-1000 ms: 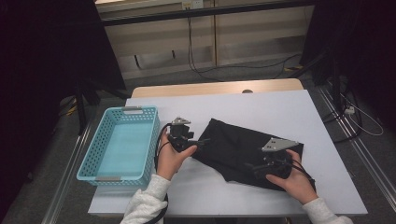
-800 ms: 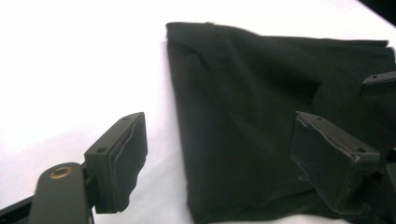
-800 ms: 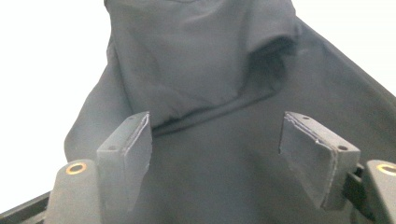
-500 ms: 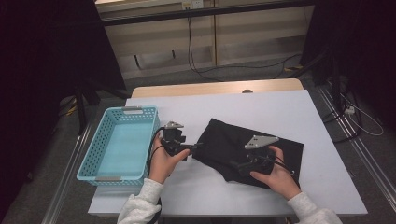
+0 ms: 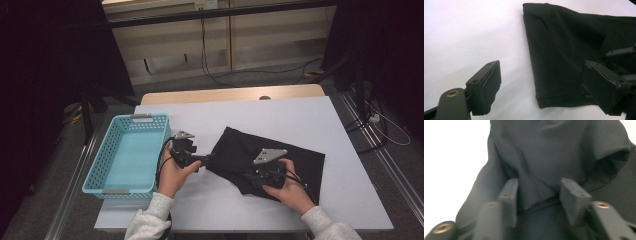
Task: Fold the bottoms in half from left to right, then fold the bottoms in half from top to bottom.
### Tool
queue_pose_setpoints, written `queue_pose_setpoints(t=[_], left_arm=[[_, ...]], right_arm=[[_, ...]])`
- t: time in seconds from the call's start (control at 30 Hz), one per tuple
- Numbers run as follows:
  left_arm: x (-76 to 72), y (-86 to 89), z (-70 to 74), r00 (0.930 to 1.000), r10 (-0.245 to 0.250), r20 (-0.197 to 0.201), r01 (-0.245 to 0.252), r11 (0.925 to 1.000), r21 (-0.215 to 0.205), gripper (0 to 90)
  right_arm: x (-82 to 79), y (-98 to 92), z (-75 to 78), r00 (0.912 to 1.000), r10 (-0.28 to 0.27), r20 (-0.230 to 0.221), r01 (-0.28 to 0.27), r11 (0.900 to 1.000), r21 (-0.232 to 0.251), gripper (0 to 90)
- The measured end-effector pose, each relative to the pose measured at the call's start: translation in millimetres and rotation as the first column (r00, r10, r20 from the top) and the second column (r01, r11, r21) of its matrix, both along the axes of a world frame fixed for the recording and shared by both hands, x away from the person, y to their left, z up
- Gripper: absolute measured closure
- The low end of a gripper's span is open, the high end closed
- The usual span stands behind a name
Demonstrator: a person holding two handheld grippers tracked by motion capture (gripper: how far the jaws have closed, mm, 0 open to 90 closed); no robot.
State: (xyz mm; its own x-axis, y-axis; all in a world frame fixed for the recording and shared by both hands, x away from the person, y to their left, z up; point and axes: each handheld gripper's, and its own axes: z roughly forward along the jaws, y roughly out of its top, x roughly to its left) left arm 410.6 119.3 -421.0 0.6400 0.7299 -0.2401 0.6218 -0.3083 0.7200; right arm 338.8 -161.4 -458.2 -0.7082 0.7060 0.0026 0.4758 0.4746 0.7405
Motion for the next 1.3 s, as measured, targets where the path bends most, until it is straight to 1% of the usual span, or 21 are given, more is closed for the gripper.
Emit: queue_pose_setpoints(t=[0.03,0.1,0.17,0.23,0.5,0.7,0.77,0.93,1.03,1.3], left_arm=[[0.1,0.0,-0.1,1.0,0.0,0.001,0.0,1.0,0.002,16.8],[0.1,0.0,-0.5,1.0,0.003,0.001,-0.003,1.0,0.003,16.7],[0.0,0.3,-0.4,1.0,0.003,0.003,-0.003,1.0,0.005,16.7],[0.0,0.4,0.1,1.0,0.0,0.001,0.0,1.0,0.0,16.7],[0.6,-1.1,0.0,1.0,-0.005,-0.001,0.005,1.0,-0.001,16.7],[1.6,0.0,-1.4,1.0,0.003,-0.007,-0.003,1.0,-0.004,16.6],[1.3,0.0,-0.3,1.0,-0.001,-0.003,0.001,1.0,0.001,16.6],[0.9,-1.0,2.0,1.0,-0.004,-0.001,0.004,1.0,-0.009,16.4],[1.7,-0.1,2.1,1.0,-0.005,-0.006,0.004,1.0,-0.008,15.9],[3.0,3.2,2.7,1.0,-0.005,-0.003,0.005,0.9999,-0.011,15.8]], right_arm=[[0.0,-0.2,0.3,1.0,0.001,0.002,-0.001,1.0,-0.003,62.1],[-0.1,-0.8,1.2,0.9999,0.009,0.01,-0.009,1.0,-0.005,75.3],[-0.4,-1.5,2.2,0.9998,0.016,0.013,-0.016,1.0,-0.004,82.2],[-0.3,-2.7,3.4,0.9996,0.022,0.018,-0.022,1.0,-0.001,85.7],[-4.4,-11.4,9.7,0.9994,0.007,0.034,-0.007,1.0,0.007,86.8],[-7.3,-22.3,13.0,0.9994,-0.013,0.031,0.012,0.999,0.038,86.9],[-7.9,-23.5,12.7,0.9995,-0.011,0.031,0.01,0.999,0.037,86.9],[-10.6,-25.1,14.2,0.9994,-0.006,0.033,0.005,0.999,0.034,87.0],[-11.3,-27.0,15.2,0.9995,-0.011,0.03,0.01,0.999,0.048,87.0],[-12.7,-29.2,16.0,0.9994,-0.013,0.031,0.011,0.998,0.054,86.9]])
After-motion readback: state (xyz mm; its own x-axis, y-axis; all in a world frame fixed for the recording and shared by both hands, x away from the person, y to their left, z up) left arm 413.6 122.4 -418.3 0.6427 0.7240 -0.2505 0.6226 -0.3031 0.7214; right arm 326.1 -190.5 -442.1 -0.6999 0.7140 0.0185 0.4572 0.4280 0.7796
